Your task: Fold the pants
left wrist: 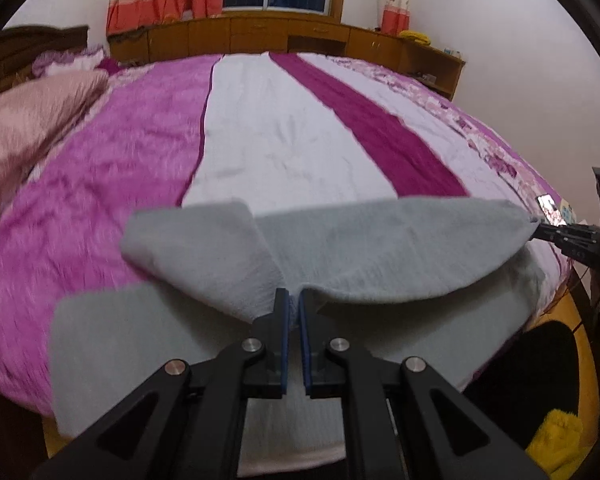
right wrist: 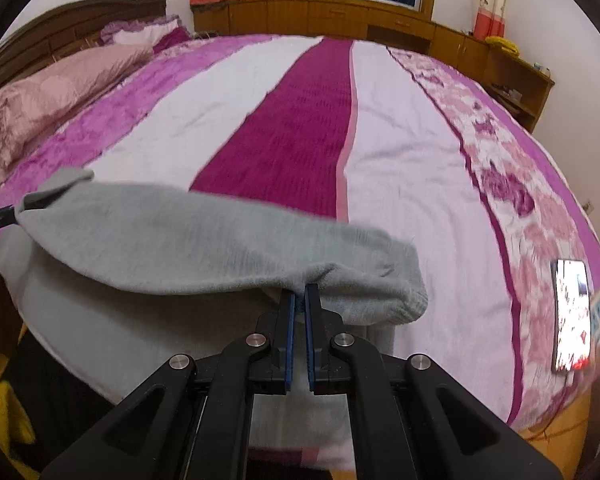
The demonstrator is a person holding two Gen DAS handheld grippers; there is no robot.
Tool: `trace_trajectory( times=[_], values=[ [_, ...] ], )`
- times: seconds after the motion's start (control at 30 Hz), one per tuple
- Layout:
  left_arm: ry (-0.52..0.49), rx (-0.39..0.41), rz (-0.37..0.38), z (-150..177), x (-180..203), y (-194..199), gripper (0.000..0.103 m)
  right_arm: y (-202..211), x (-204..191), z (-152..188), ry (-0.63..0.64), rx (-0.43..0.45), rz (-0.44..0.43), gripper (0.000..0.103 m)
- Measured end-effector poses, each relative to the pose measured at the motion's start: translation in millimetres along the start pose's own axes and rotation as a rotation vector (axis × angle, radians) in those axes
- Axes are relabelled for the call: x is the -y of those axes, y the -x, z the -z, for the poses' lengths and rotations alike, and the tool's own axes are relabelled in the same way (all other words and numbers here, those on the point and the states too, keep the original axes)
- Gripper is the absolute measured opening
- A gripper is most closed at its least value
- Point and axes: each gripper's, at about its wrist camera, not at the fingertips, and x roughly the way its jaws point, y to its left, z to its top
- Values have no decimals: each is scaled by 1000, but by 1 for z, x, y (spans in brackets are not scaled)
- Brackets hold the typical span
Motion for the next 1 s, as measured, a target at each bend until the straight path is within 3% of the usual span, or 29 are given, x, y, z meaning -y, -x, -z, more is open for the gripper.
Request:
trace_trajectory(
  times=[0.3,0.37,0.53,0.67,0.83,1.0],
  values=[
    [23,-70,-14,38,0,-26,5,-32,1,46,-66,-112,34,0],
    [36,-79,-9,43,-3,-31,5,-38,5,52,-104,-129,49,5],
    [53,-90,-4,47,-6,-39,5,-30,20,65,-226,-101,-2,10],
    [63,-84,-3,47,-6,-41,5,-6,38,74,-378,-64,-58,26],
    [69,-75,3,49,-7,-42,6,14,60,80,-587,-3,-123,29],
    [69,-75,1,48,-6,-43,6,3,79,77,-845,16,-224,42]
  ],
)
